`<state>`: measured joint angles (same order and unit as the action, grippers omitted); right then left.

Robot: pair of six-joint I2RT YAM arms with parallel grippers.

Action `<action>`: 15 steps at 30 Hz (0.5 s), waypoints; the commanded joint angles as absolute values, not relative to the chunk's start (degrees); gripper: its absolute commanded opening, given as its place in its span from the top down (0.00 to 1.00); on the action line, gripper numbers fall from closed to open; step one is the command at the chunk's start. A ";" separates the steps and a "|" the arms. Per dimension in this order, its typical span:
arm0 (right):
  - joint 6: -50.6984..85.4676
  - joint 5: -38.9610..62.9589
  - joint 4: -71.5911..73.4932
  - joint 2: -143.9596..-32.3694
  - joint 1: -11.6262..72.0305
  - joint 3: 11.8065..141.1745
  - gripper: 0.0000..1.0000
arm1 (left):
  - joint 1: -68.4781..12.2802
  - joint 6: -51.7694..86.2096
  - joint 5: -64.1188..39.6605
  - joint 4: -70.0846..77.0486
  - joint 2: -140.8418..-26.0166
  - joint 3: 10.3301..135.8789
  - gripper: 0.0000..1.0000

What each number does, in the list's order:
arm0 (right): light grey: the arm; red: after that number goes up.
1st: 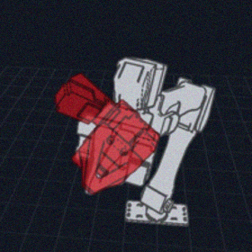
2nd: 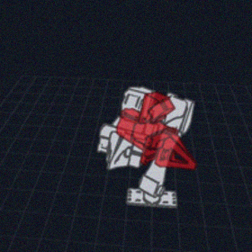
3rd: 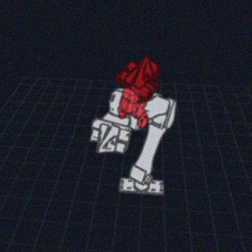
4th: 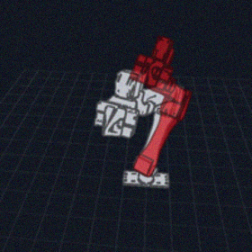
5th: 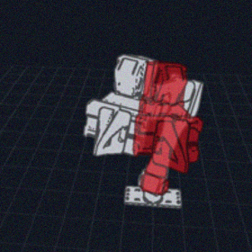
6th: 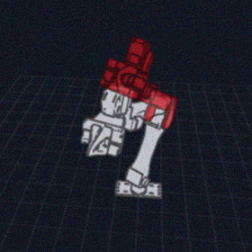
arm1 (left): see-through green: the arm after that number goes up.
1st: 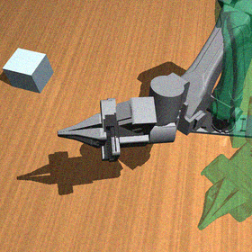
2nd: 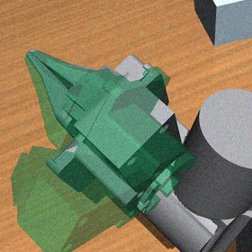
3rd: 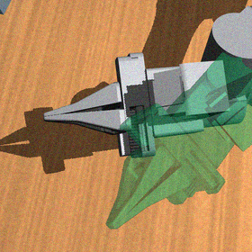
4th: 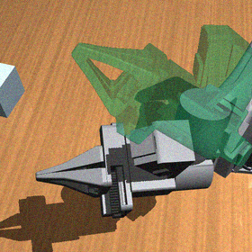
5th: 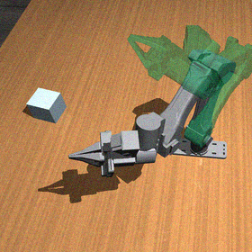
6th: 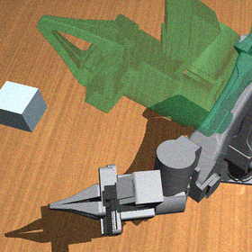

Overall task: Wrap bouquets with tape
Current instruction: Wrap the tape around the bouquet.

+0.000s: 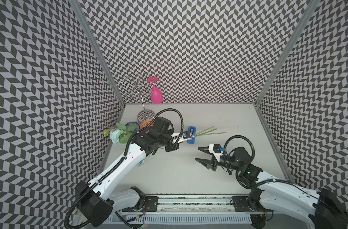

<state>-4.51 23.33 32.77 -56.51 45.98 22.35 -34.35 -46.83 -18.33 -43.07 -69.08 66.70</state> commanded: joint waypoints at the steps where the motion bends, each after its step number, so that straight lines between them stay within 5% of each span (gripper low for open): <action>1: -5.24 11.35 48.80 -60.06 45.94 23.42 0.43 | -34.05 -47.33 -20.32 -44.22 -67.26 68.77 1.00; 10: -2.38 12.39 57.94 -71.42 45.18 26.08 0.40 | -34.01 -47.74 -21.77 -44.19 -67.03 68.98 1.00; 15: -2.41 14.88 55.18 -73.79 45.09 28.83 0.61 | -33.93 -47.72 -21.99 -44.24 -66.89 69.23 1.00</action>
